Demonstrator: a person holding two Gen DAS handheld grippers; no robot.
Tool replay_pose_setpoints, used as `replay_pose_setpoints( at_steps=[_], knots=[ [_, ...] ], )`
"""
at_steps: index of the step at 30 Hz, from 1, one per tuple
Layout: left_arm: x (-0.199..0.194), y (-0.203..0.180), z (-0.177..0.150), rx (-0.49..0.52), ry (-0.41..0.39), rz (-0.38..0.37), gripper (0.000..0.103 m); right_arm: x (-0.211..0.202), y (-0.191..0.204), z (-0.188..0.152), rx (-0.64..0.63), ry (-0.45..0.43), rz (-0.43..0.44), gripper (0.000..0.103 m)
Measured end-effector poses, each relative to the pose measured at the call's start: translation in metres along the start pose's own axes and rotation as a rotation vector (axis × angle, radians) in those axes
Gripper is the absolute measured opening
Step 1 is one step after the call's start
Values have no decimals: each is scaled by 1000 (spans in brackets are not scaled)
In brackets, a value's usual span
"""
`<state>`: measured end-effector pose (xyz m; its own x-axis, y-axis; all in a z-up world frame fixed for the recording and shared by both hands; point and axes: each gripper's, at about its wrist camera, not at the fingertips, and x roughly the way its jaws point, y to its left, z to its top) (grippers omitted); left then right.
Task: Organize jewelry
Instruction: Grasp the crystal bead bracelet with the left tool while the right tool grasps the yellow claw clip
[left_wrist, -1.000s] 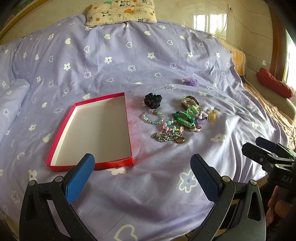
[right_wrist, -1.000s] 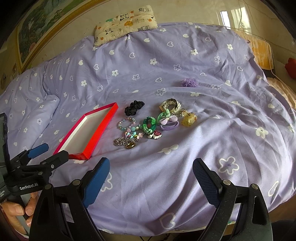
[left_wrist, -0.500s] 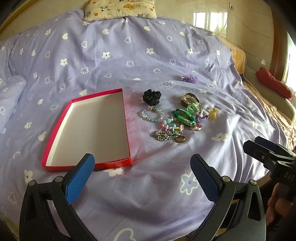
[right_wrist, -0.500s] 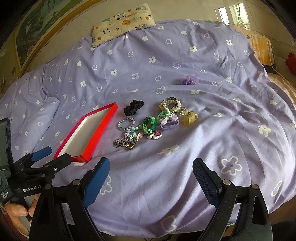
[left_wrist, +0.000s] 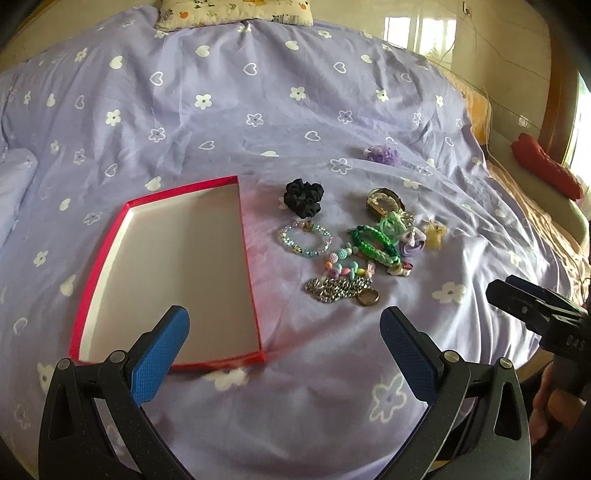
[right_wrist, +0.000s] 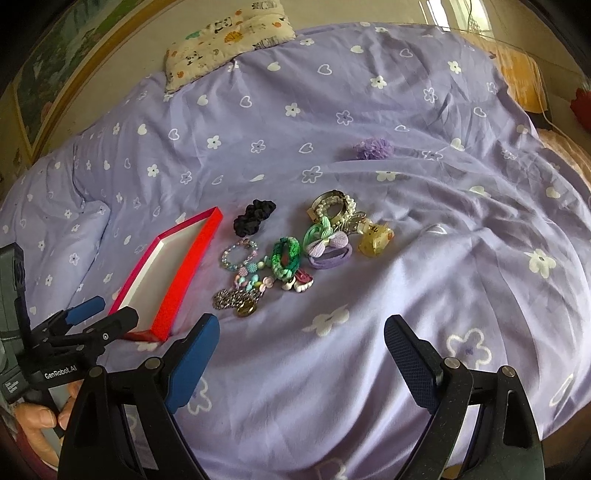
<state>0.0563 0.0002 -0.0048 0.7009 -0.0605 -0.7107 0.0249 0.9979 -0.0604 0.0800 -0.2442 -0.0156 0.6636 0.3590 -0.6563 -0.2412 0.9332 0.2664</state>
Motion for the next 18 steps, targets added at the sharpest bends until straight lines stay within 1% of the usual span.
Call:
replay_pose_setpoints(
  at_steps=[5,7,12,16,18],
  knots=[
    [16,0,17,6,19,-11,102,11,-10,15,20,3,-12,91],
    [23,-2,26,21,18,-6,100,16,-15,22,24,4,-23,87],
    [43,-4,45,62,27,-9,91,35,-26,40,41,26,-51,70],
    [66,-8,57,86,60,-17,85,51,-34,50,62,47,-68,66],
    [76,-10,61,92,81,-28,84,60,-37,54,71,59,-71,64]
  ],
)
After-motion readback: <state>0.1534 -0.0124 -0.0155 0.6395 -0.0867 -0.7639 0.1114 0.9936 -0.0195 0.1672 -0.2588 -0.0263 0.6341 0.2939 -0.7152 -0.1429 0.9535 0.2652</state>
